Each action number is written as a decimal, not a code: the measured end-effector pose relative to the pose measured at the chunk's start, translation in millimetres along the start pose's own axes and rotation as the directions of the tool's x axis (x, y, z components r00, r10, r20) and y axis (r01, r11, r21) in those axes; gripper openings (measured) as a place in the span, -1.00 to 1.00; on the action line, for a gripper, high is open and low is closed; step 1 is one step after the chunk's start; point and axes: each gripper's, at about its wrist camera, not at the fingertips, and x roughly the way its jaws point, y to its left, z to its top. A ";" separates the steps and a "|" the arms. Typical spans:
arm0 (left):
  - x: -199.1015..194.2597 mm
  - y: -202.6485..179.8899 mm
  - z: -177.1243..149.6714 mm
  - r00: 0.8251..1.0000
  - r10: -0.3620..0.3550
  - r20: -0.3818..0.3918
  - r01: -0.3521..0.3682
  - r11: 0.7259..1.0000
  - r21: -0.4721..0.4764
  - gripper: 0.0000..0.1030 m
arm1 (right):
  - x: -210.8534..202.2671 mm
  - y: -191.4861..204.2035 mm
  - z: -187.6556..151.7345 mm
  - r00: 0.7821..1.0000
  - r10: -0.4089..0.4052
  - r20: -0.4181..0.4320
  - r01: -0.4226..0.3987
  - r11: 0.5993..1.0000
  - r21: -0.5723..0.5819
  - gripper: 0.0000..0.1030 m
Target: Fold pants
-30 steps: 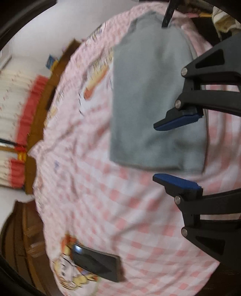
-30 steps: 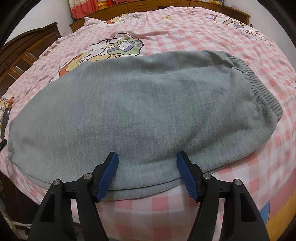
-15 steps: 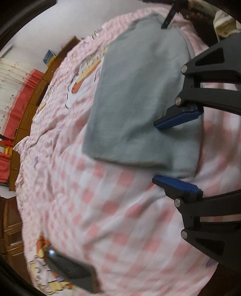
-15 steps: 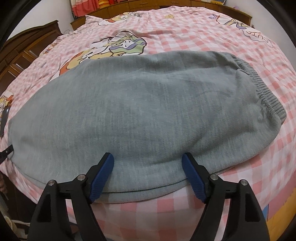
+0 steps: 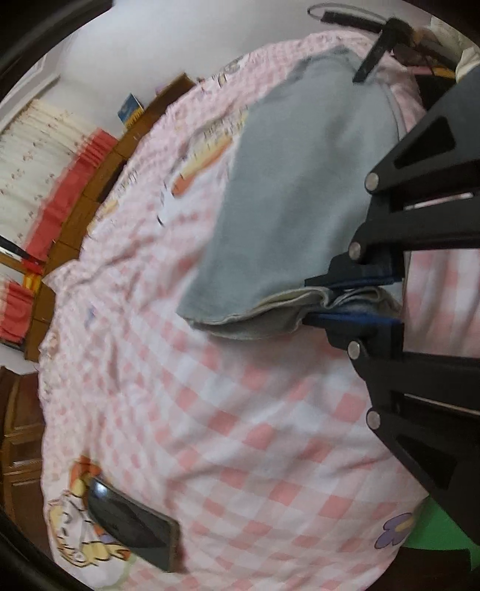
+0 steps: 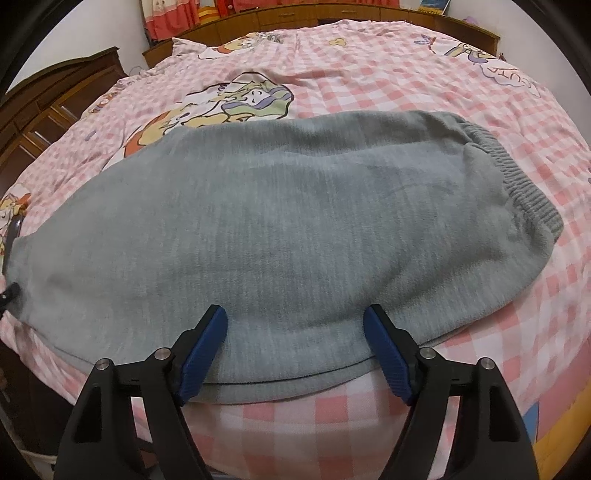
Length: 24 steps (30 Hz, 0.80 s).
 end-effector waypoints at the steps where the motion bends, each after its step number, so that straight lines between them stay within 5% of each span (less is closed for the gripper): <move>1: -7.1 -5.6 1.6 1.000 -0.017 0.009 0.017 1.000 0.006 -0.78 | -2.6 -0.4 -0.2 1.000 -0.002 0.004 0.002 1.000 0.005 0.42; 13: -59.2 -116.7 26.9 0.986 -0.142 0.081 0.125 0.974 0.187 -0.79 | -50.5 -14.8 -4.9 0.984 0.140 0.110 -0.148 0.987 0.067 0.33; 19: -39.3 -196.3 21.3 0.974 -0.227 -0.003 0.218 0.933 0.285 -0.79 | -66.7 -20.9 -9.0 0.973 0.172 0.156 -0.184 0.981 0.063 0.33; 24: 2.4 -246.0 0.7 0.974 -0.209 -0.090 0.227 0.905 0.359 -0.83 | -60.1 -29.7 -16.6 0.971 0.200 0.133 -0.213 0.972 0.095 0.33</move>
